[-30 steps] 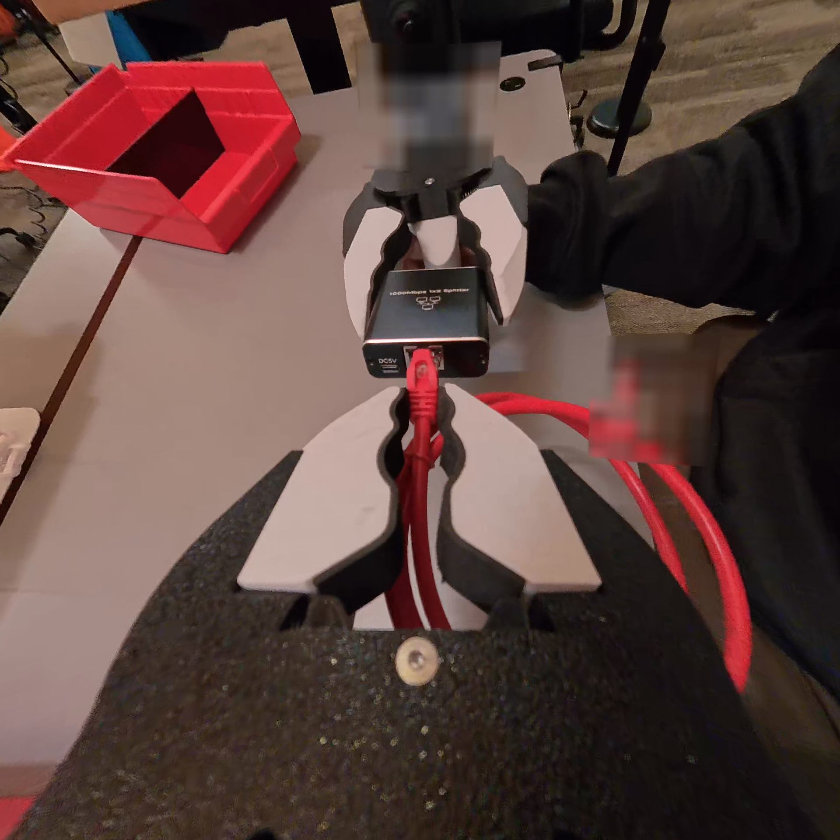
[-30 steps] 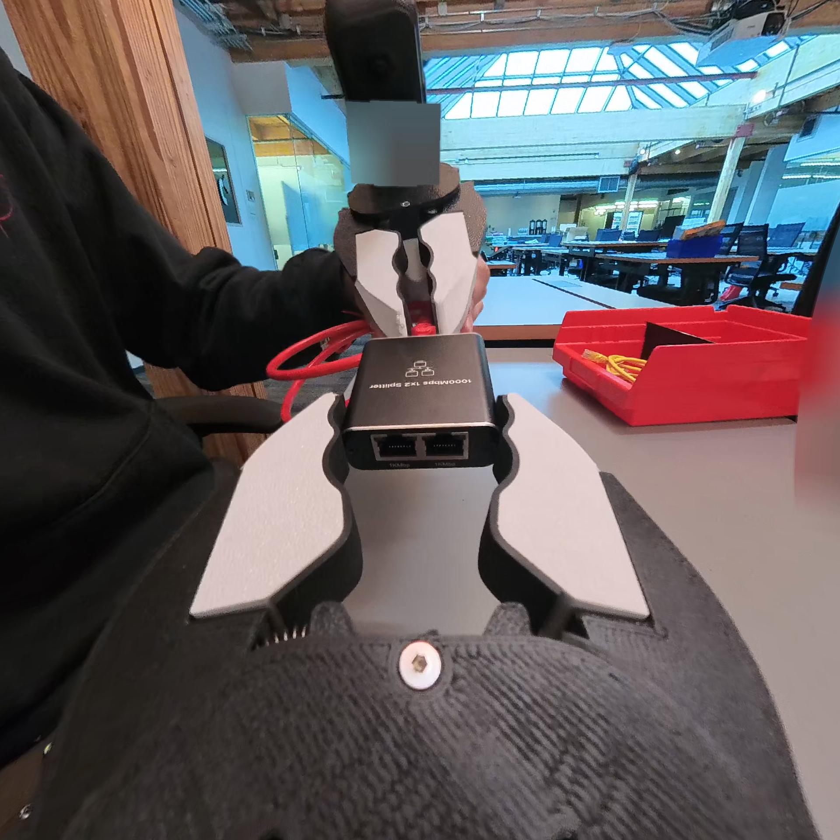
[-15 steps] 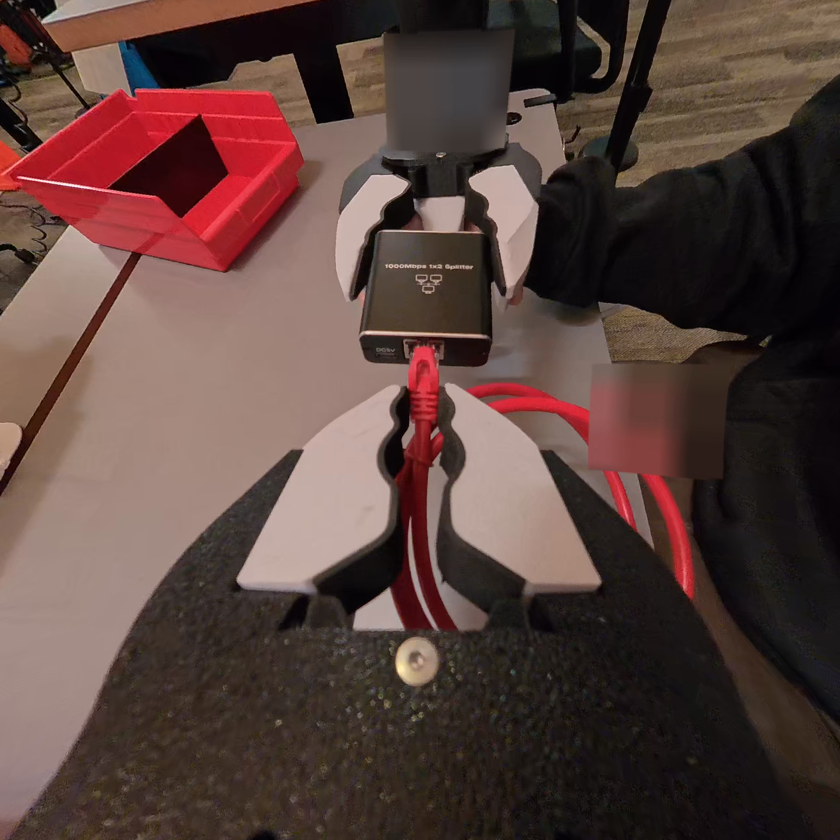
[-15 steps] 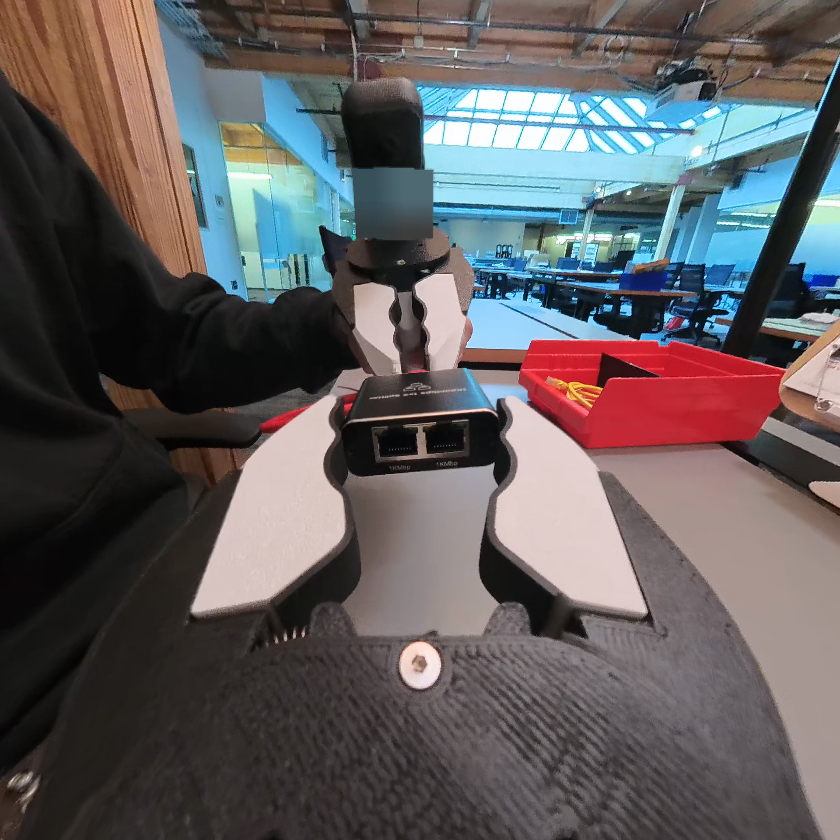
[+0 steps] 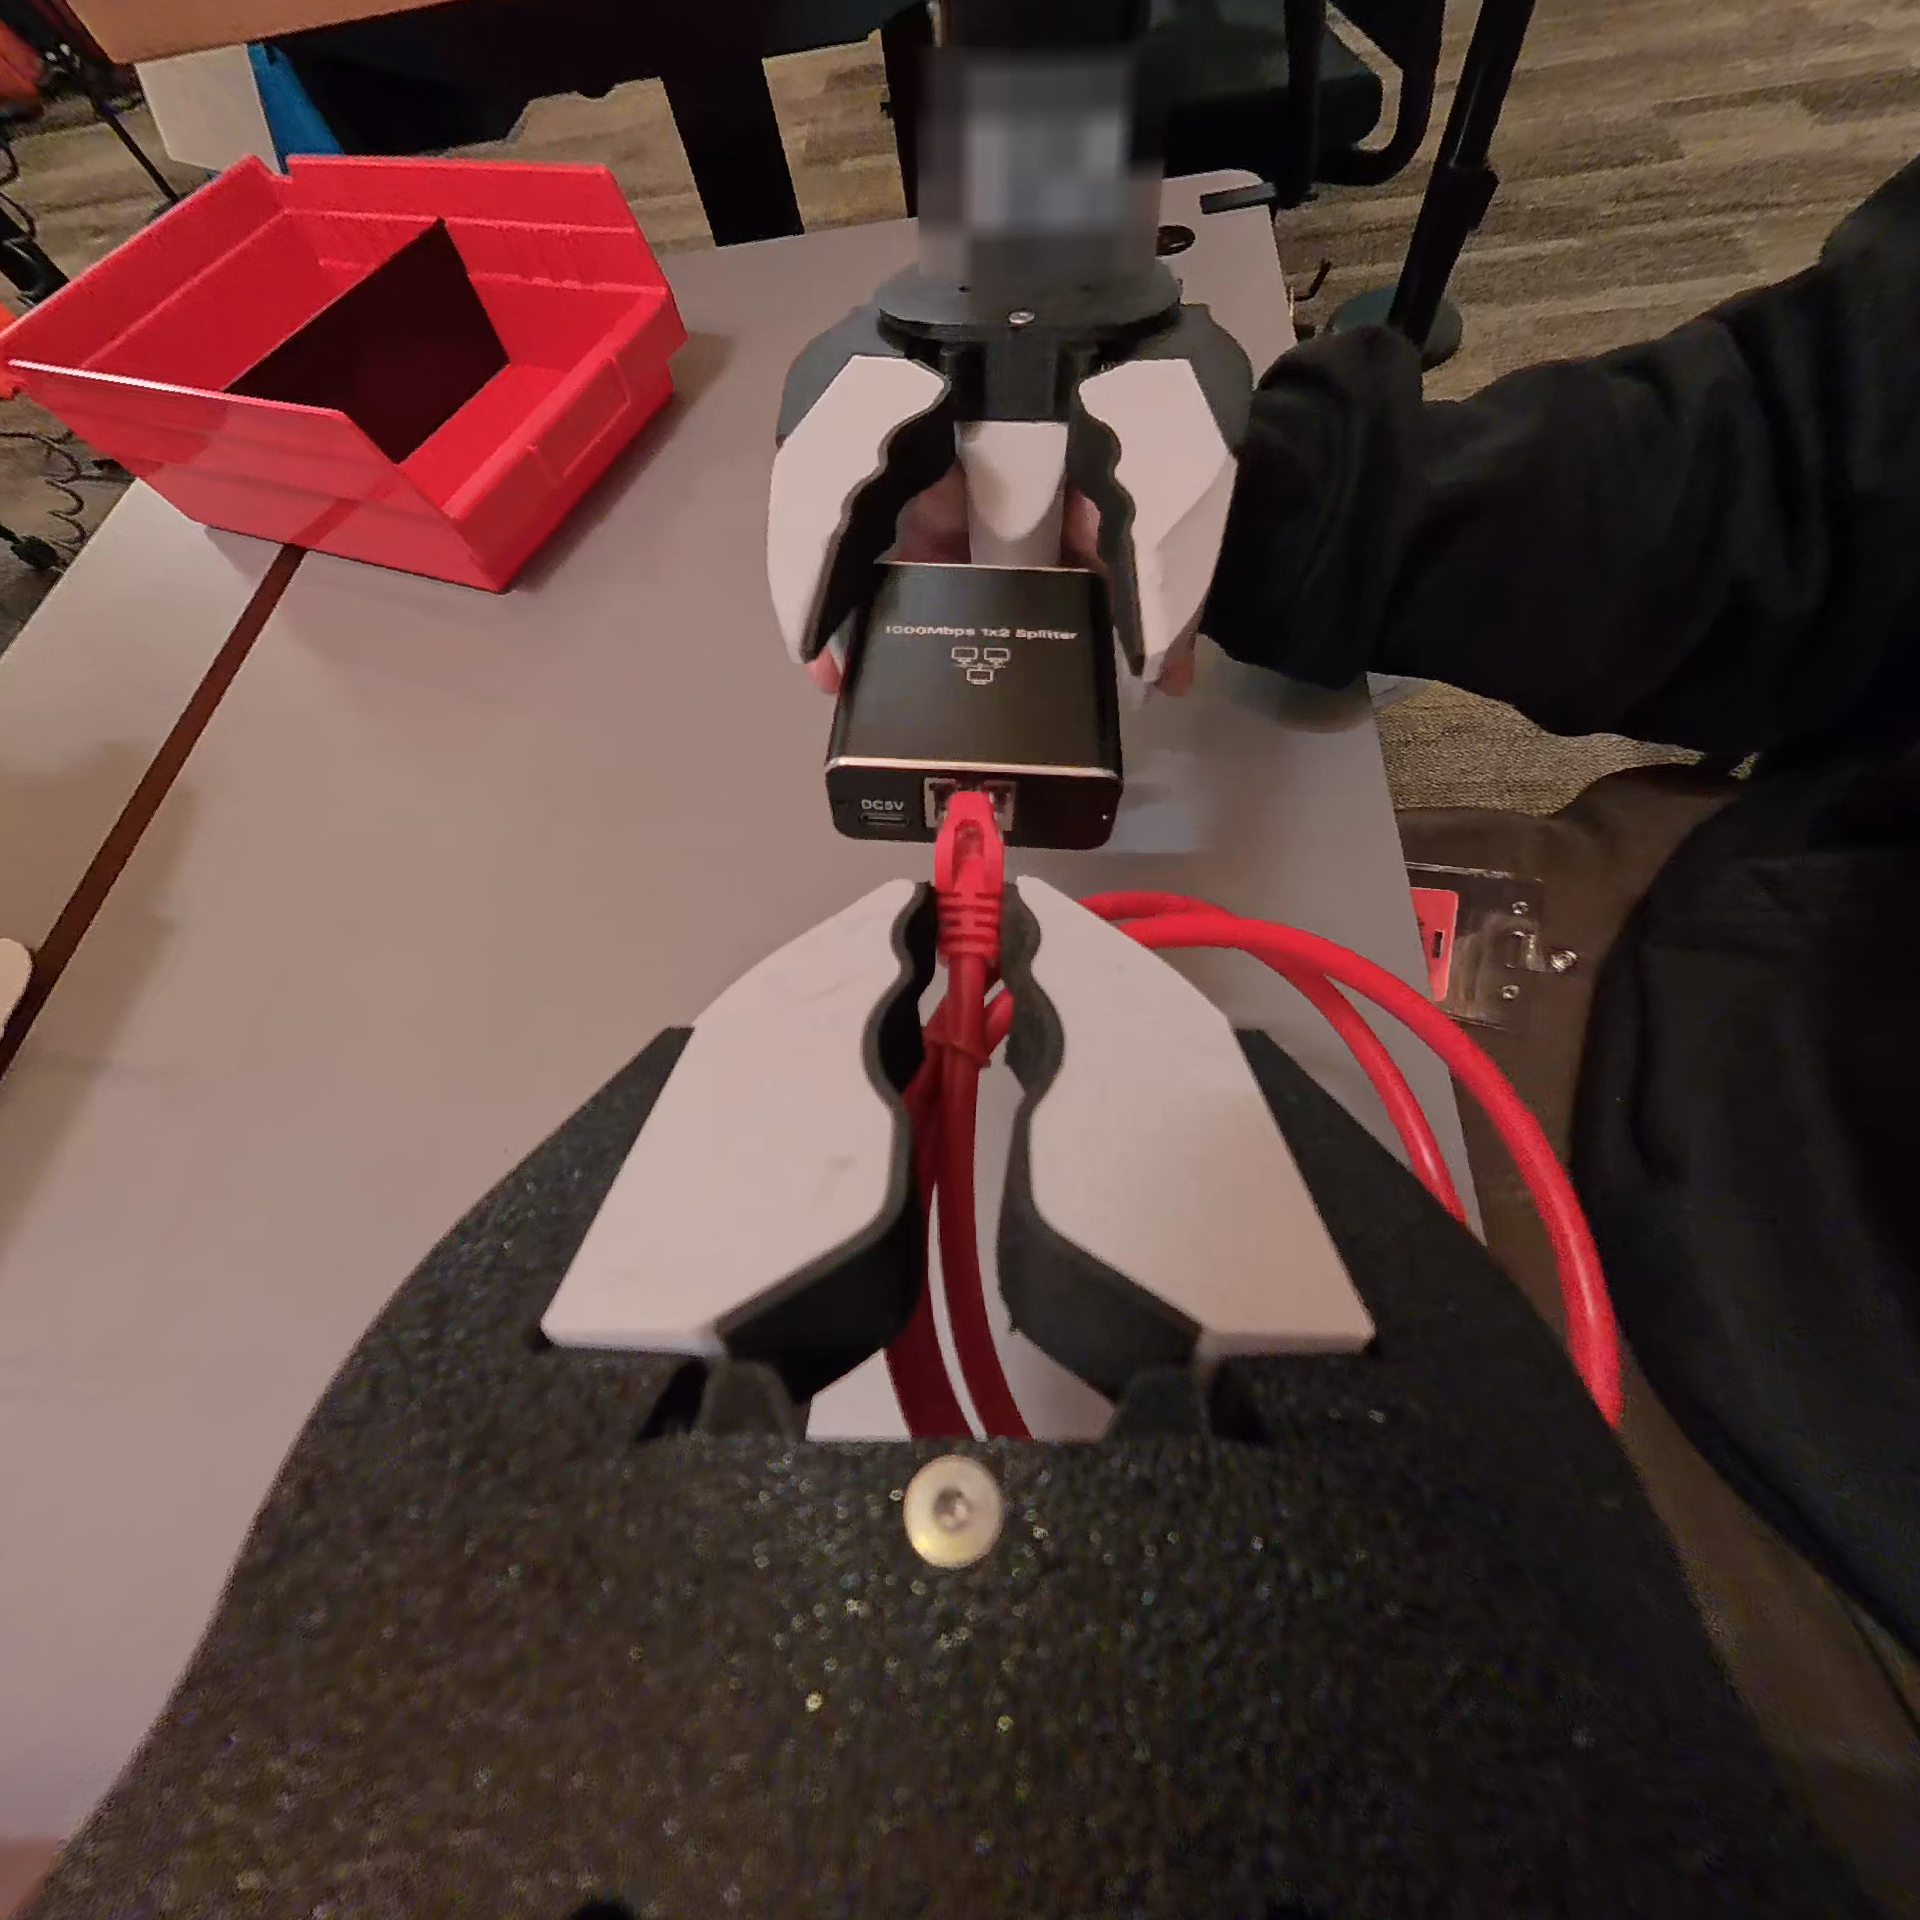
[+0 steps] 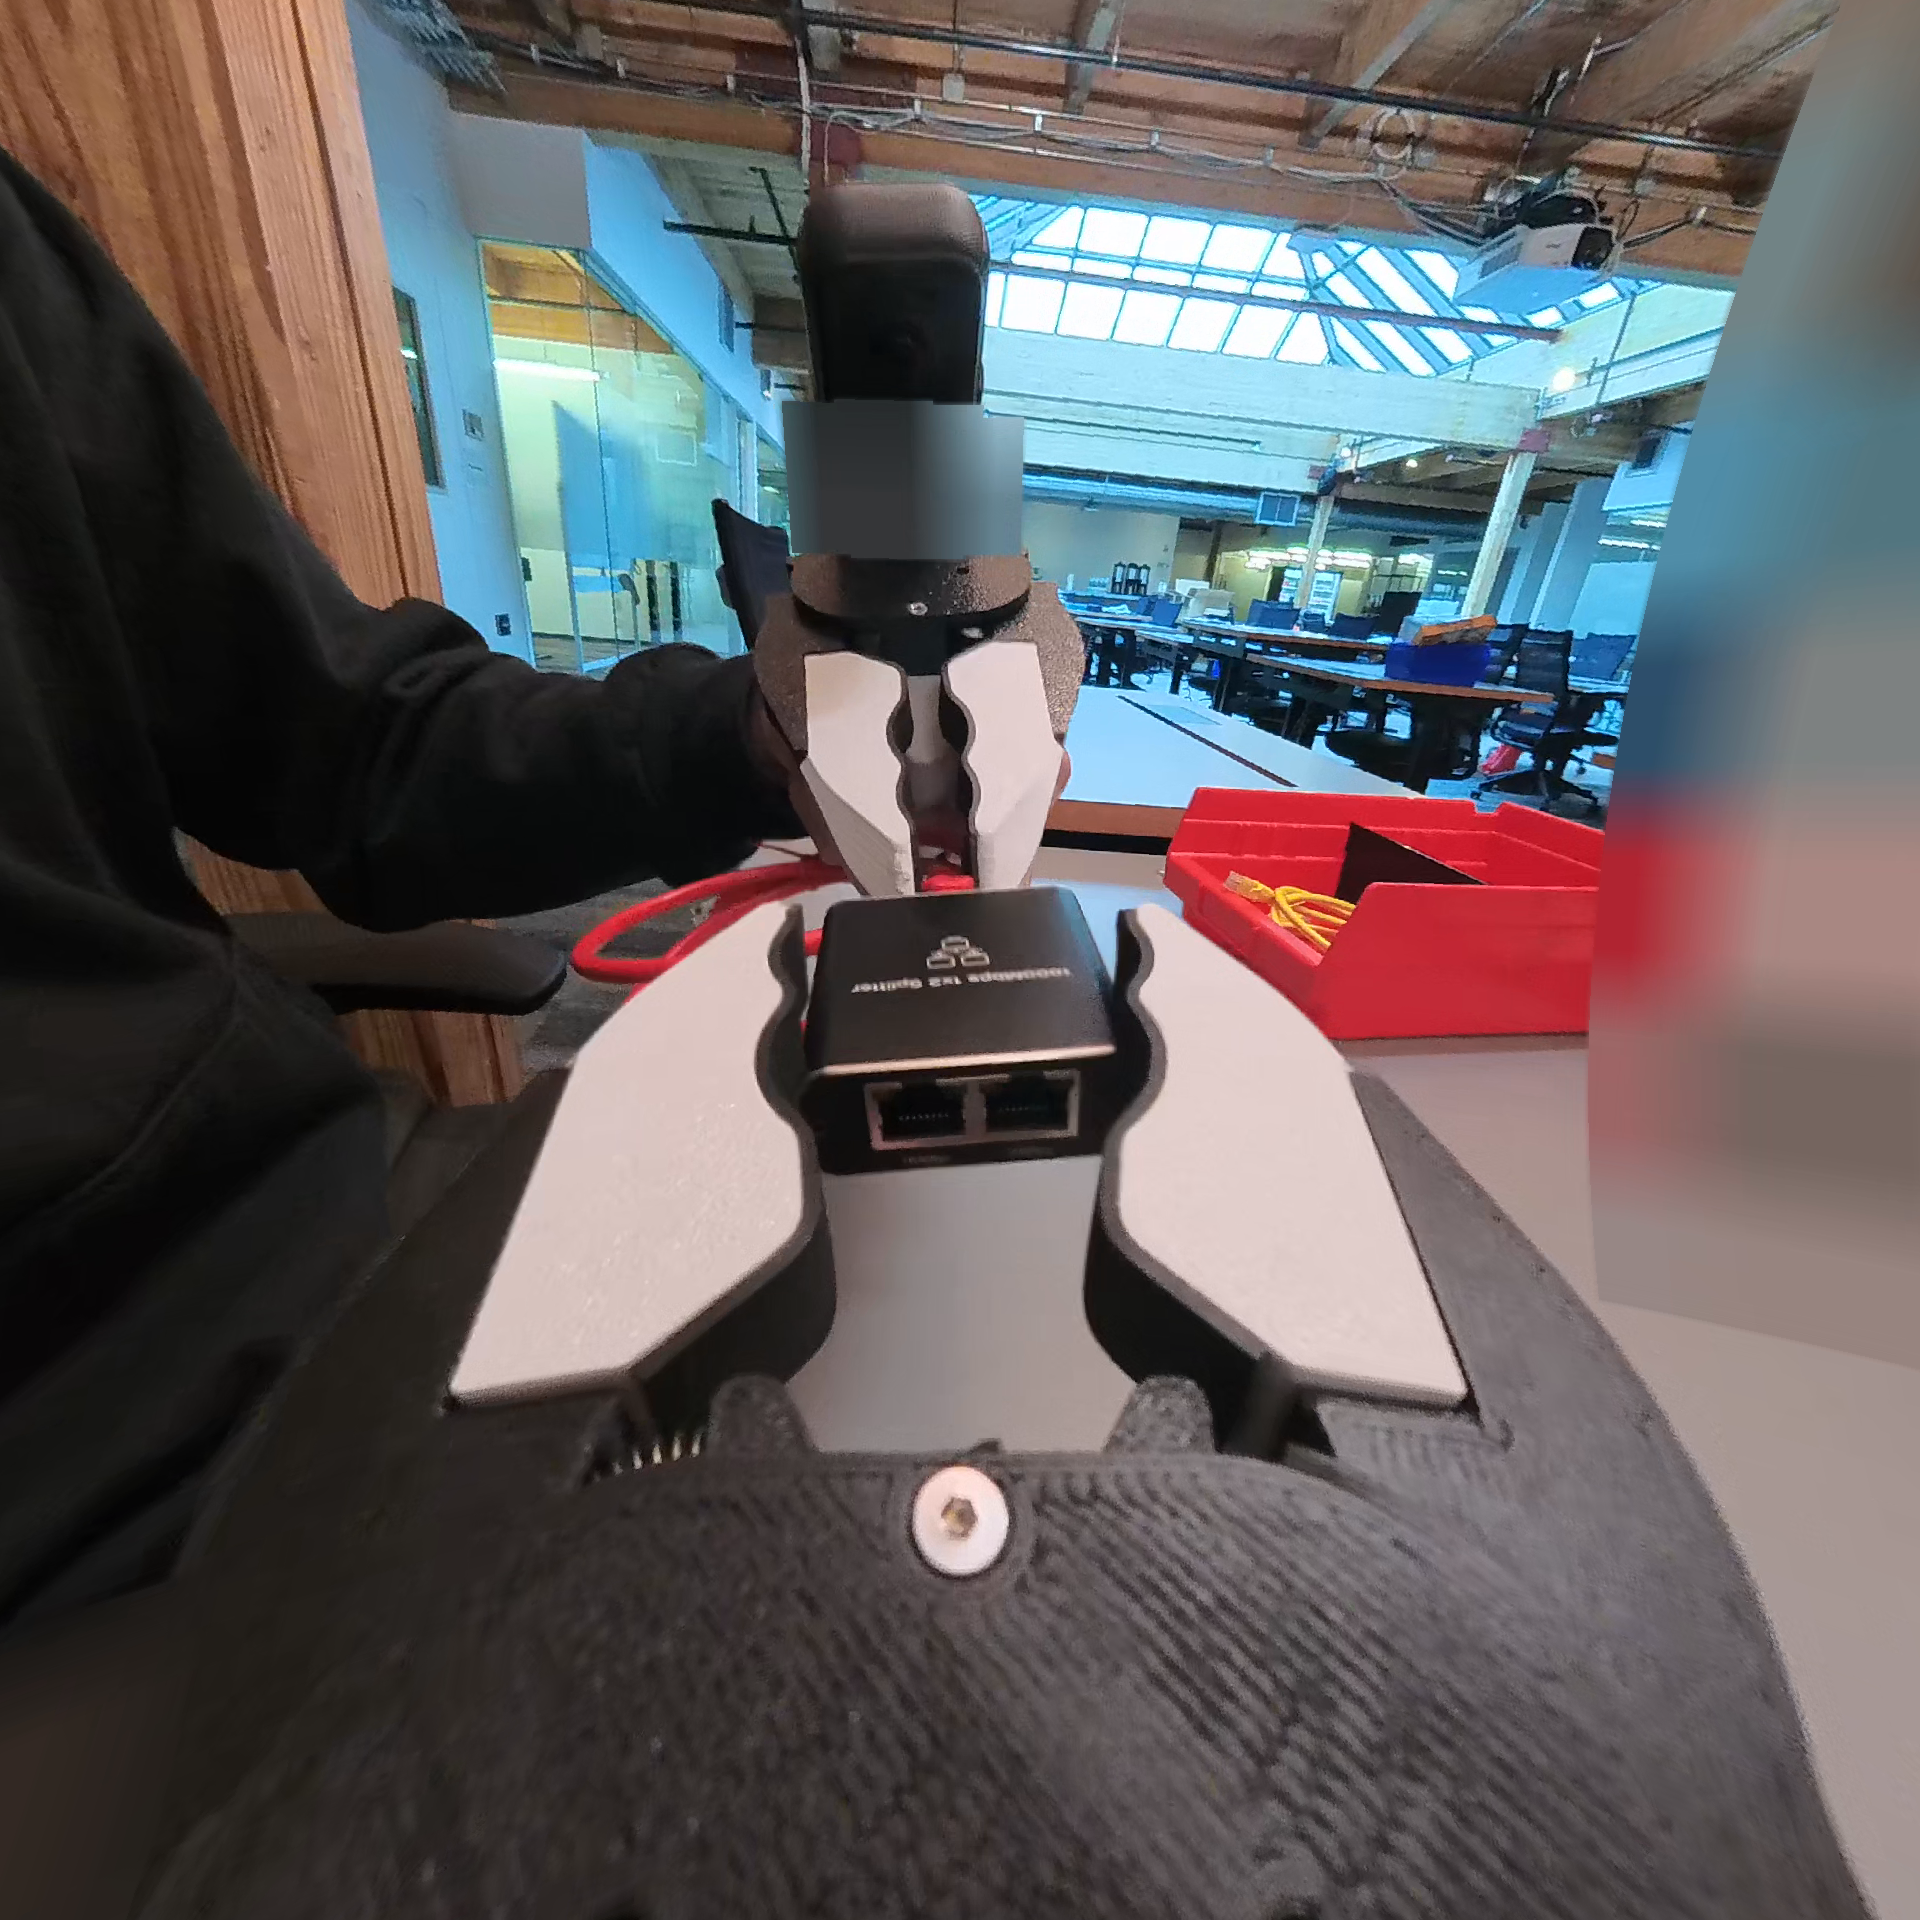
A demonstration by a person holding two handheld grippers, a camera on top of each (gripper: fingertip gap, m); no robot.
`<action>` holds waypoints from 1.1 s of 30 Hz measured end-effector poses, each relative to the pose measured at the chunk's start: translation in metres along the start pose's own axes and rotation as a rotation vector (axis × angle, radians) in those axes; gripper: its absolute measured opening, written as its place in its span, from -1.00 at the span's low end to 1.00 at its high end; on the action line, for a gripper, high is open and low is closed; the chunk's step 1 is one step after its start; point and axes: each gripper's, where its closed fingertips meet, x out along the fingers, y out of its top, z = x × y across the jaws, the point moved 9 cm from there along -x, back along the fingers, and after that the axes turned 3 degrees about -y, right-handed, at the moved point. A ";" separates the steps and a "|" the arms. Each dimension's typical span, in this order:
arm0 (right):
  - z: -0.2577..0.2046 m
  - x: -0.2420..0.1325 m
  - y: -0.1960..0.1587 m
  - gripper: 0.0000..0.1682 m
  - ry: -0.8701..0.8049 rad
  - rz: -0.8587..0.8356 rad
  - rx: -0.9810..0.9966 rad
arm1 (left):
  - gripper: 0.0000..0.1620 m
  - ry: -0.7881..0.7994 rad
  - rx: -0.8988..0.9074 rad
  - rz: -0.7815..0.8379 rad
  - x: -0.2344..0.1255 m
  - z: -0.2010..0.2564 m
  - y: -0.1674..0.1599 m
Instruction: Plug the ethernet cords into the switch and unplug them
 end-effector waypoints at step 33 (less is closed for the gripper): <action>-0.003 0.010 -0.004 -0.23 0.008 -0.105 -0.008 | -0.87 -0.006 0.051 -0.057 -0.005 0.001 0.000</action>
